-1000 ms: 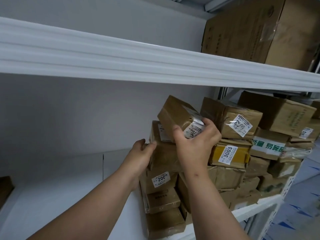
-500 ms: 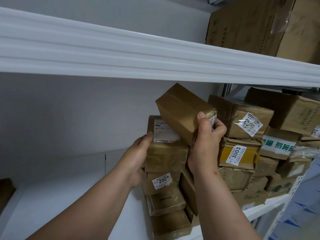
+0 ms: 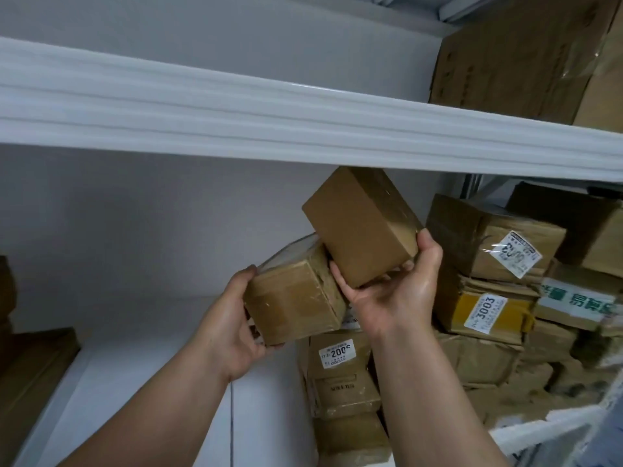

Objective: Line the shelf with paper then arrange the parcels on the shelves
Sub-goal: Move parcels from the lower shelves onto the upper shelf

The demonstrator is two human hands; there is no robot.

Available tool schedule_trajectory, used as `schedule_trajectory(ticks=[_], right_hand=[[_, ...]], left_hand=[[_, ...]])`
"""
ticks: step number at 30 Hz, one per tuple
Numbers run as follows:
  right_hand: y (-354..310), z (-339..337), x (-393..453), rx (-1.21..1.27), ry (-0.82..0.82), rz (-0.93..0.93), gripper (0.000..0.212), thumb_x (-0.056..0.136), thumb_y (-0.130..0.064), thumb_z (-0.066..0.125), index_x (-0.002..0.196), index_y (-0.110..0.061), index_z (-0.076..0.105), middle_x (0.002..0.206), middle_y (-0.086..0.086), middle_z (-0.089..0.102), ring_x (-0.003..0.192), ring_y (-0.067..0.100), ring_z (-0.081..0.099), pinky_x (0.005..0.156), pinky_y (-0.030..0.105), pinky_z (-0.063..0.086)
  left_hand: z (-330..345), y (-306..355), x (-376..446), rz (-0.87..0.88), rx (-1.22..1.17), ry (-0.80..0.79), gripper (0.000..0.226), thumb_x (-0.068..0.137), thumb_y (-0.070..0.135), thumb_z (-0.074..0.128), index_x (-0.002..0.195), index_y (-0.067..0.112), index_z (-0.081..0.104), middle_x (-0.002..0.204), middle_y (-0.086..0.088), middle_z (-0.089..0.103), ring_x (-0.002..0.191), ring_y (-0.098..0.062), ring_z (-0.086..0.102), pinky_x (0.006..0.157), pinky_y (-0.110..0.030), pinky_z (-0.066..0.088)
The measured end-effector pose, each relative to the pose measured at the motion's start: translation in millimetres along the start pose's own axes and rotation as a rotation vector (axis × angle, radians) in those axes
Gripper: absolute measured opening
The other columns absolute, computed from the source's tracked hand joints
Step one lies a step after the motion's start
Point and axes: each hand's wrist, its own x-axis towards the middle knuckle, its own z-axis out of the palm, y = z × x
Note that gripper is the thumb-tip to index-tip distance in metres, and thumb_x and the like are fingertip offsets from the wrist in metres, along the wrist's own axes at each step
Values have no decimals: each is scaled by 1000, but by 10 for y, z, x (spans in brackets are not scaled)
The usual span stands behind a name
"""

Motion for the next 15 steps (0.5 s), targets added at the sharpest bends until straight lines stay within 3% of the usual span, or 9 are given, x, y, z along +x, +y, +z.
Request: schedule_trajectory(ticks=[6,10,15], right_hand=[[63,-12,-136,0,58,-17,45,85,-57,59,119,-27,59,120,12,63,110,34,62,89,58,52],[101,-21,-260,-82,98,-88,50,84,-54,63,125,-27,52,117,12,64,104,33,65,80,51,57],[168,53,-468,-118,54,-108,51,85,-53,61,128,-27,51,119,13,65,105,32,65,85,54,55]], left_hand=[[-308,-81,-193,-37,-115,-43,47,89,59,46,121,29,63,115,-10,72,108,-31,64,73,-43,53],[-436,-101,-372,-75,-190,-59,51,88,59,43,121,26,65,109,-8,75,105,-29,65,72,-41,55],[-534,-57,-630,-86,-199,-72,52,90,59,40,116,24,68,109,-8,75,103,-28,66,74,-40,53]])
